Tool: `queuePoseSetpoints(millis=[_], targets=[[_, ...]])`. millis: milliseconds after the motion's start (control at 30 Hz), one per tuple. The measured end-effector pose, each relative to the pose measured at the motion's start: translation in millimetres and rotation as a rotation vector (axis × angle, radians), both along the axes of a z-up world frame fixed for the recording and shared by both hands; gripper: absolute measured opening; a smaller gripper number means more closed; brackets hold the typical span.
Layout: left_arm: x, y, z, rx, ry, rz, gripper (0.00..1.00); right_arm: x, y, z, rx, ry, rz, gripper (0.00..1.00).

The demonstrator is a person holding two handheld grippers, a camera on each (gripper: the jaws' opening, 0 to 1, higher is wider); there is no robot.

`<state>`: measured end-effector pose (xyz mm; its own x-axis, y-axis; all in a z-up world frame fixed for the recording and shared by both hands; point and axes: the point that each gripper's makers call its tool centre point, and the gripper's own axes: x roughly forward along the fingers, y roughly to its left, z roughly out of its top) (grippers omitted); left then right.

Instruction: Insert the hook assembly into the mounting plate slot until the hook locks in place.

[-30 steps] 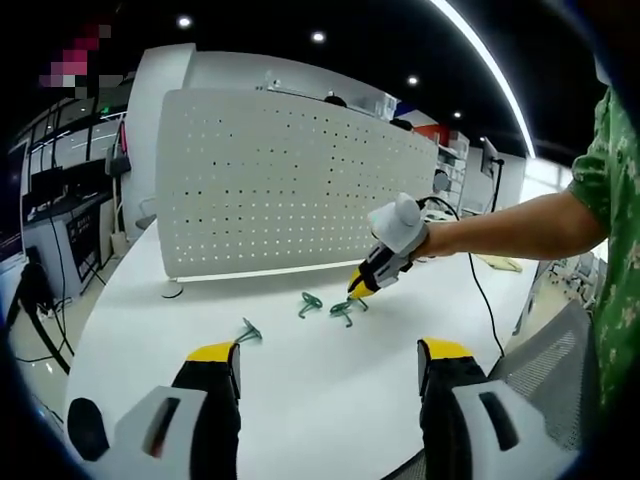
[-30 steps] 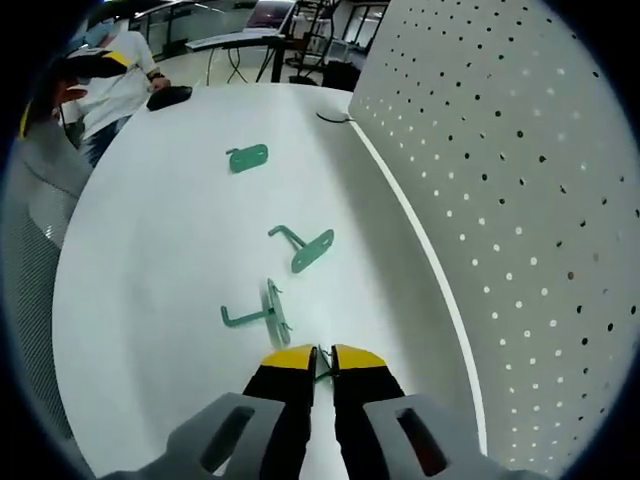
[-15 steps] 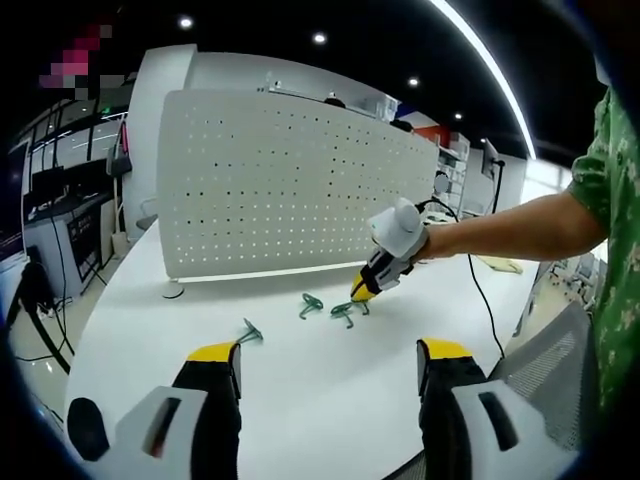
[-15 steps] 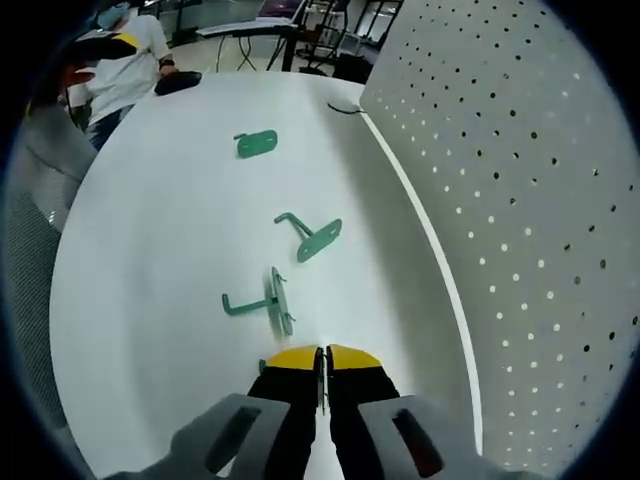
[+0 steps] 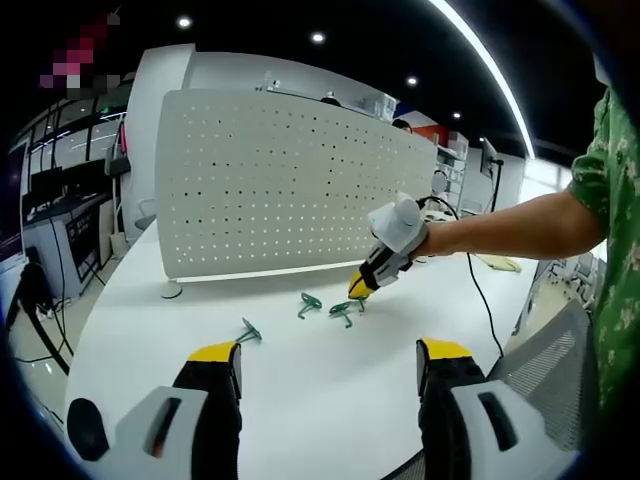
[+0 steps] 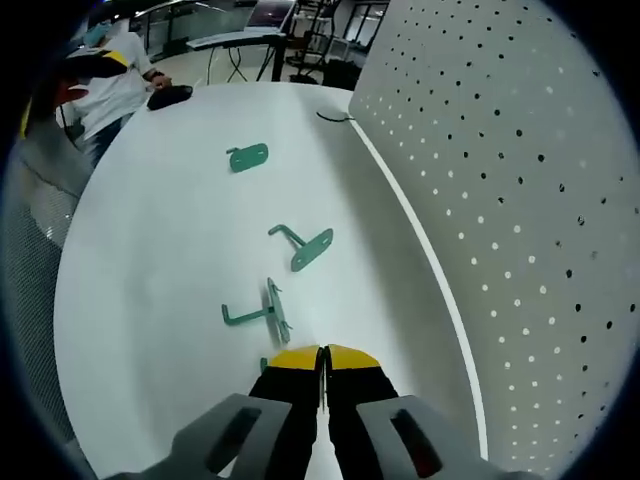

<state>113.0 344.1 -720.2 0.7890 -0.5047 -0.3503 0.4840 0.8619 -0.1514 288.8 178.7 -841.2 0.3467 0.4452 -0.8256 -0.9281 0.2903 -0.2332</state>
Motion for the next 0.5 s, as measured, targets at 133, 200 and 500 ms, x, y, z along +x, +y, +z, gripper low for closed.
queuePoseSetpoints(millis=[133, 200, 500], targets=[[-0.3, -0.3, 0.1, 0.000, -0.001, -0.002, 0.73, 1.9, 0.6, 6.0, 0.034, -0.006, -0.031, 0.00], [-0.5, -0.6, -0.1, 0.001, 0.000, -0.004, 0.73, 1.7, 1.5, 9.1, 0.053, -0.002, -0.043, 0.00], [-1.6, -2.9, -0.7, 0.005, 0.002, -0.016, 0.72, 0.4, 4.1, 20.7, 0.102, -0.017, -0.073, 0.00]])
